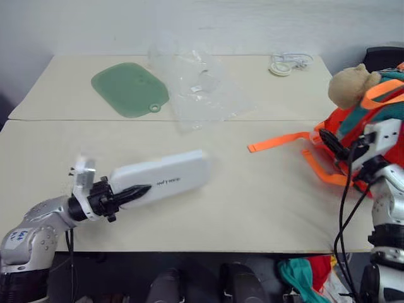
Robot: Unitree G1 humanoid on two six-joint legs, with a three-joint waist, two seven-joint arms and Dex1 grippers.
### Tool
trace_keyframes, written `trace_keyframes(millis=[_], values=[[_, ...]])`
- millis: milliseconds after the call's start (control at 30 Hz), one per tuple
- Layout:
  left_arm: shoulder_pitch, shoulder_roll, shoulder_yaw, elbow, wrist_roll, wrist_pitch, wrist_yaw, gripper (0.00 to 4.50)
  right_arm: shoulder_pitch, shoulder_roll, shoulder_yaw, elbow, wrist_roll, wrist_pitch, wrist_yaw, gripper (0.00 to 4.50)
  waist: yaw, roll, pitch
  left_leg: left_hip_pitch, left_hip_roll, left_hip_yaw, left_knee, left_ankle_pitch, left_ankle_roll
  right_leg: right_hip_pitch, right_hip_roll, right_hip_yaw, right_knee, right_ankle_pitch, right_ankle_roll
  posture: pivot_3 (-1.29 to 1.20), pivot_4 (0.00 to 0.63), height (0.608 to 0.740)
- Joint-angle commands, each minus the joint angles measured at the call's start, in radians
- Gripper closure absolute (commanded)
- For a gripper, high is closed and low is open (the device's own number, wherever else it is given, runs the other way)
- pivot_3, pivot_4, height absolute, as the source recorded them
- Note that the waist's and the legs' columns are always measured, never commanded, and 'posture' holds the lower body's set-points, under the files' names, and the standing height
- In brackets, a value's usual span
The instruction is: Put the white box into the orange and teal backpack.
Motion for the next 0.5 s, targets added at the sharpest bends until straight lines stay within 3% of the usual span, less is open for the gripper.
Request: trace_keyframes(millis=[33,167,500], values=[[0.002,0.004,0.082,-0.026,-0.078,0.034,0.045,3.32,-0.044,0.004,0.014,0.071,-0.005,-0.071,0.053,2.71,0.002,0.000,0.000,0.000,0.000,0.000,0.000,0.000,0.000,0.000,0.000,0.000,0.000,0.000,0.000,0.00,0.150,0.740],[0.023,0.030,0.203,0.008,-0.151,0.100,0.099,3.32,-0.114,0.070,0.088,-0.062,0.125,0.057,0.236,3.78,-0.014,0.000,0.000,0.000,0.000,0.000,0.001,0.000,0.000,0.000,0.000,0.001,0.000,0.000,0.001,0.00,0.150,0.740],[0.052,0.018,0.320,0.041,-0.184,0.117,0.190,3.32,-0.102,0.184,0.330,-0.675,0.451,0.580,0.339,3.81,-0.023,0.000,0.000,-0.001,0.003,0.000,-0.004,0.001,-0.003,-0.004,0.001,0.001,0.005,0.000,0.000,0.00,0.150,0.740]])
